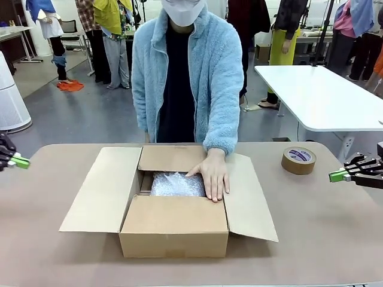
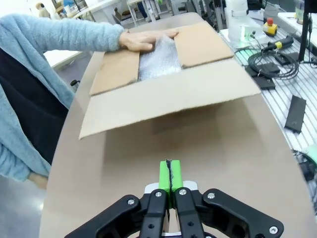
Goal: Wrap the clocks to prevent damage.
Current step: Push the right (or left) flap of the Package Box to close it.
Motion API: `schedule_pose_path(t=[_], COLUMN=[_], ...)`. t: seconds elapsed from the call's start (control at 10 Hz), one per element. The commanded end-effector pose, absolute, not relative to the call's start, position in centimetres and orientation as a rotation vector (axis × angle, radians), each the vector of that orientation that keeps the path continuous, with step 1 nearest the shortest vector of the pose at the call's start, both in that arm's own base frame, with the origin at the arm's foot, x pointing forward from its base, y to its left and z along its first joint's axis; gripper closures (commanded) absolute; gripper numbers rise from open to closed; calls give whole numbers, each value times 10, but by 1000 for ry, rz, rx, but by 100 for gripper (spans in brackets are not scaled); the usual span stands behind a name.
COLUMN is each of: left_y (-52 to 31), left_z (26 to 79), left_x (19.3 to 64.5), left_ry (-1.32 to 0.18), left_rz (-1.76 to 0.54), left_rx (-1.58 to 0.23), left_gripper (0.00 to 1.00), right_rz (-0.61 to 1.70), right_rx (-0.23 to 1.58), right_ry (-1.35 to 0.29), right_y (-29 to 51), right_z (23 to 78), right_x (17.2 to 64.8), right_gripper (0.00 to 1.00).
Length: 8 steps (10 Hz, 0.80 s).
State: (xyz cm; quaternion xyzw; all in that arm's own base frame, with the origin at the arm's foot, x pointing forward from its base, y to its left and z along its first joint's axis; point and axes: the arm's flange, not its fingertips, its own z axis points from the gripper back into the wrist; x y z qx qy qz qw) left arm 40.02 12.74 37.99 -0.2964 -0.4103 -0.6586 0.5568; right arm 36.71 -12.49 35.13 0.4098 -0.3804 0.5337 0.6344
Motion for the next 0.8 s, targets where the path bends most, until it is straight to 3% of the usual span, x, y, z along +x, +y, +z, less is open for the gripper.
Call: schedule_pose_path(t=[0.0,0.7], left_y=[100,42], left_z=[338,279], left_x=[421,456], left_ry=[-958,-851], left_rz=[-1581,-1559], left_rx=[-636,-767], left_gripper=[100,100], right_rz=[1217,1217], right_rx=[944,944], right_ry=[-875,-875], right_y=[-125,-125], right_z=[351,351], right_x=[367,367], right_gripper=[99,99])
